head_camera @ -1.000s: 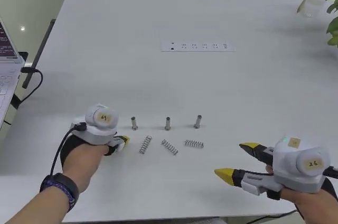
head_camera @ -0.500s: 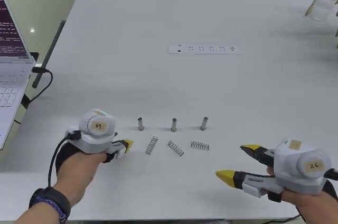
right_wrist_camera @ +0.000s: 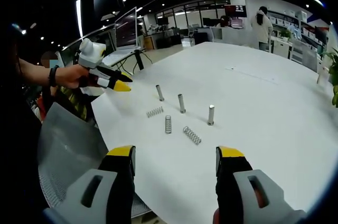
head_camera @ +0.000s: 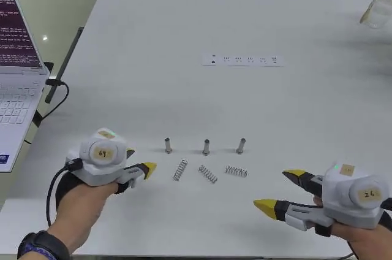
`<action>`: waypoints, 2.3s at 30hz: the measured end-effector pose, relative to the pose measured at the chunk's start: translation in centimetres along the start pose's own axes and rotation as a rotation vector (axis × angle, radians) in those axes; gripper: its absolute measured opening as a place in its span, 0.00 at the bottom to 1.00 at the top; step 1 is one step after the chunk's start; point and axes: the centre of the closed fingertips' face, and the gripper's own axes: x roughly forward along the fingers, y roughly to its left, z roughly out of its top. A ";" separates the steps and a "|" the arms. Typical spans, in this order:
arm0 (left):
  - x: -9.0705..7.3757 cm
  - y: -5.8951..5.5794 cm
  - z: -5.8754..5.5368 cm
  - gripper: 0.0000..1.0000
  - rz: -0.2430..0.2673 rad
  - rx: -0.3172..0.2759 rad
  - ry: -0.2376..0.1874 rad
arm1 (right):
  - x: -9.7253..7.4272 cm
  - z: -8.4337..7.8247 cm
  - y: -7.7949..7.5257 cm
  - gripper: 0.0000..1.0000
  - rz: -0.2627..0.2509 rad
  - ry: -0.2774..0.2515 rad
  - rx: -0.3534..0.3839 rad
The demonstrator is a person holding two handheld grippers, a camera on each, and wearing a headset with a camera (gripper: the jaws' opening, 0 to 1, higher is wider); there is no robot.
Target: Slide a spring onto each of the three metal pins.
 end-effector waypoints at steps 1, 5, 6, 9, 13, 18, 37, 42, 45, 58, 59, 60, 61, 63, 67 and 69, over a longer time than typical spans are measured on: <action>-0.2 0.0 0.1 0.32 -0.002 0.000 -0.005 | 0.0 0.0 0.0 0.60 0.000 -0.001 0.000; -0.9 -0.2 0.4 0.35 -0.003 0.009 -0.027 | 0.0 0.0 0.0 0.60 0.000 -0.004 0.002; -1.1 -0.1 0.4 0.35 -0.002 0.010 -0.028 | 0.0 0.0 0.0 0.60 0.000 -0.004 0.002; -1.7 -0.1 0.6 0.36 -0.003 0.002 -0.051 | 0.0 0.0 0.1 0.60 0.000 -0.004 0.002; -2.5 -0.4 1.0 0.39 -0.007 0.011 -0.076 | -0.1 -0.4 0.1 0.60 0.001 0.003 0.001; -3.5 -0.3 1.7 0.41 -0.005 0.014 -0.102 | -0.3 -0.3 0.0 0.60 -0.003 -0.001 0.004; -5.6 -1.2 2.4 0.50 -0.021 -0.011 -0.161 | -0.4 -0.8 0.3 0.60 -0.001 0.006 0.005; -5.9 -1.0 2.5 0.51 -0.014 -0.041 -0.175 | -0.4 -0.9 0.3 0.60 0.000 0.007 0.007; -6.2 -1.0 2.5 0.51 -0.006 -0.049 -0.183 | -0.3 -0.8 0.5 0.60 0.003 0.006 0.008; -6.5 -1.5 2.0 0.52 -0.008 -0.058 -0.175 | -0.2 -0.7 0.9 0.61 0.018 0.012 0.001; -6.5 -1.5 2.1 0.52 -0.008 -0.057 -0.175 | -0.3 -0.7 0.9 0.61 0.017 0.011 0.002; -6.5 -1.6 2.2 0.52 -0.009 -0.056 -0.175 | -0.3 -0.7 0.8 0.61 0.016 0.010 0.003; -6.5 -1.7 2.3 0.52 -0.010 -0.056 -0.177 | -0.4 -0.7 0.8 0.61 0.015 0.009 0.005; -6.4 -1.8 2.4 0.52 -0.011 -0.055 -0.178 | -0.5 -0.7 0.7 0.61 0.013 0.009 0.004; -6.2 -2.1 2.6 0.52 -0.016 -0.052 -0.180 | -0.7 -0.7 0.6 0.61 0.009 0.007 0.006; -6.1 -2.4 2.7 0.52 -0.022 -0.051 -0.181 | -0.8 -0.8 0.6 0.61 0.007 0.007 0.007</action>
